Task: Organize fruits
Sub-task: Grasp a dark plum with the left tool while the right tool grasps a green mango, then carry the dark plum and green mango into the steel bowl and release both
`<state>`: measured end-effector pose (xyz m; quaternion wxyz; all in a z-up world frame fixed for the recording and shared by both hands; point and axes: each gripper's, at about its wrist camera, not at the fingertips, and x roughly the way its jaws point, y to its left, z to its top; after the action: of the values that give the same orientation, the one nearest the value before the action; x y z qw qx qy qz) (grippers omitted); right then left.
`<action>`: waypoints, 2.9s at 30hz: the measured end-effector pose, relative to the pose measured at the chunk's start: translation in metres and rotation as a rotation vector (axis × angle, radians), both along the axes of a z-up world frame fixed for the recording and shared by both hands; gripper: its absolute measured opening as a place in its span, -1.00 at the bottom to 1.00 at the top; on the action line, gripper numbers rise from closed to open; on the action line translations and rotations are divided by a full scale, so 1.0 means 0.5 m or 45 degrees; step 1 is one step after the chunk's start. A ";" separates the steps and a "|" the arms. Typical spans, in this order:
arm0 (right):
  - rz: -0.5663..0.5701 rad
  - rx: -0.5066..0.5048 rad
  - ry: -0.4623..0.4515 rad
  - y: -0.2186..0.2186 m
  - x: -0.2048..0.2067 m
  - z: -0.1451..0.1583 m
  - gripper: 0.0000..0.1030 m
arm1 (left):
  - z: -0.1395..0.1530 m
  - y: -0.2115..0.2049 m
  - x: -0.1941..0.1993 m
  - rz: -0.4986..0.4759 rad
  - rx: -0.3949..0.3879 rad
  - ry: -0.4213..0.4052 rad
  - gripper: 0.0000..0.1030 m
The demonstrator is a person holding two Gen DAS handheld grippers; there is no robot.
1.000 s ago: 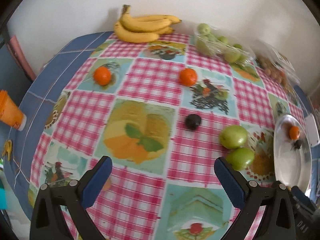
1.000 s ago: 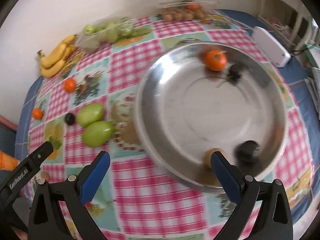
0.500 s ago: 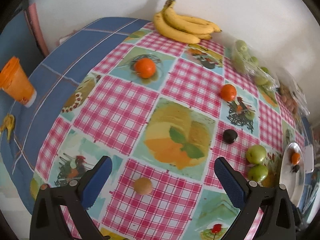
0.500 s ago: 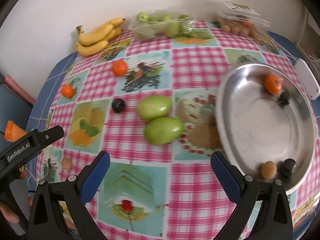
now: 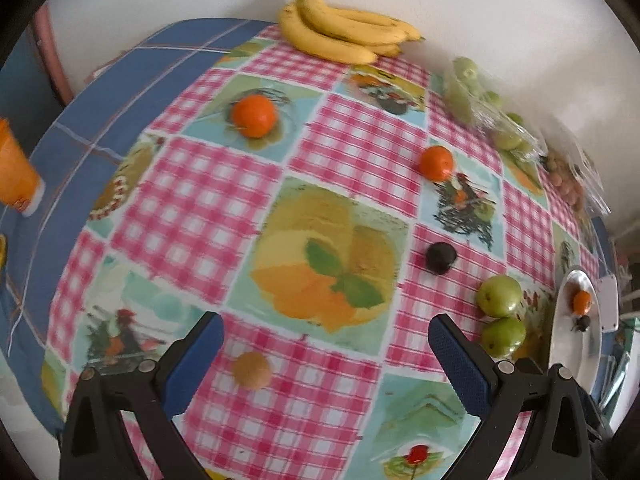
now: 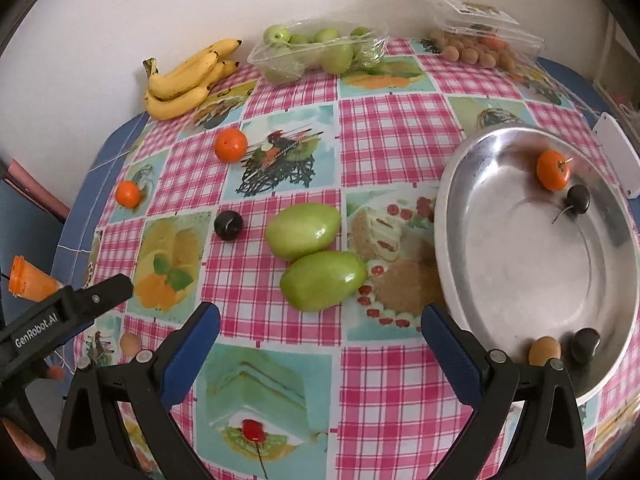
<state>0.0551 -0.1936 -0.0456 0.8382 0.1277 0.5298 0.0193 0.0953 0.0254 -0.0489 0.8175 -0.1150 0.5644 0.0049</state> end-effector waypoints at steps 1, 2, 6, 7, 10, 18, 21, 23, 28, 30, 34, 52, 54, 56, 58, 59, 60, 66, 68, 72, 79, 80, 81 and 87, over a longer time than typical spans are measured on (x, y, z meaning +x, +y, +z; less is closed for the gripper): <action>0.000 -0.005 -0.003 -0.001 0.001 0.001 0.95 | -0.001 -0.007 0.002 -0.012 -0.005 -0.002 0.98; 0.001 -0.004 -0.005 -0.002 0.003 0.002 0.95 | -0.001 -0.015 0.005 -0.023 -0.015 -0.008 0.98; 0.011 -0.008 -0.001 -0.003 0.008 -0.001 0.94 | 0.004 -0.026 0.012 -0.038 -0.022 -0.030 0.98; 0.015 -0.008 0.000 -0.002 0.010 -0.002 0.93 | 0.003 -0.027 0.014 -0.039 -0.021 -0.031 0.98; 0.034 -0.006 0.003 0.001 0.017 -0.006 0.80 | -0.001 -0.033 0.023 -0.043 -0.035 -0.034 0.94; 0.072 -0.030 0.038 0.009 0.040 -0.027 0.68 | -0.020 -0.074 0.060 -0.104 -0.035 -0.024 0.82; 0.087 -0.038 0.057 0.012 0.050 -0.037 0.62 | -0.031 -0.083 0.074 -0.114 -0.047 -0.012 0.76; 0.089 -0.037 0.063 0.011 0.057 -0.042 0.51 | -0.035 -0.091 0.083 -0.125 -0.051 -0.013 0.73; 0.101 -0.031 0.083 0.012 0.075 -0.051 0.43 | -0.043 -0.120 0.097 -0.171 -0.052 -0.029 0.54; 0.106 -0.030 0.089 0.011 0.080 -0.055 0.39 | -0.045 -0.129 0.102 -0.189 -0.048 -0.037 0.49; 0.118 -0.023 0.105 0.010 0.087 -0.062 0.30 | -0.049 -0.150 0.111 -0.229 -0.032 -0.054 0.20; 0.134 0.004 0.142 0.006 0.087 -0.070 0.17 | -0.063 -0.165 0.124 -0.257 -0.043 -0.061 -0.43; 0.135 0.004 0.142 0.006 0.087 -0.070 0.17 | -0.064 -0.166 0.124 -0.258 -0.036 -0.061 -0.43; 0.136 0.003 0.142 0.006 0.087 -0.070 0.17 | -0.064 -0.167 0.123 -0.260 -0.029 -0.064 -0.44; 0.138 0.001 0.143 0.005 0.086 -0.069 0.17 | -0.063 -0.166 0.122 -0.258 -0.031 -0.064 -0.45; 0.136 0.002 0.144 0.005 0.085 -0.068 0.17 | -0.062 -0.165 0.122 -0.256 -0.034 -0.061 -0.45; 0.134 0.001 0.145 0.004 0.085 -0.068 0.17 | -0.061 -0.164 0.121 -0.255 -0.040 -0.059 -0.45; 0.117 0.028 0.116 -0.004 0.078 -0.050 0.17 | -0.033 -0.166 0.118 -0.253 -0.056 -0.085 -0.45; 0.108 0.035 0.093 -0.008 0.076 -0.035 0.17 | -0.020 -0.168 0.116 -0.251 -0.060 -0.097 -0.45; 0.087 0.048 0.042 -0.019 0.070 -0.004 0.17 | 0.005 -0.175 0.109 -0.253 -0.061 -0.123 -0.45; 0.033 0.053 0.034 -0.051 0.064 0.011 0.17 | 0.023 -0.195 0.099 -0.261 -0.066 -0.134 -0.45; 0.010 0.052 0.037 -0.063 0.063 0.012 0.17 | 0.026 -0.201 0.098 -0.264 -0.067 -0.135 -0.46; -0.009 0.046 0.040 -0.073 0.060 0.013 0.17 | 0.028 -0.205 0.097 -0.267 -0.067 -0.136 -0.46; -0.184 0.066 0.063 -0.167 0.042 0.009 0.17 | 0.044 -0.257 0.085 -0.324 -0.082 -0.143 -0.46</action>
<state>0.0761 -0.2771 -0.0410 0.8206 0.1877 0.5390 -0.0307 0.1380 -0.1033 -0.0270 0.8377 -0.0687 0.5276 -0.1235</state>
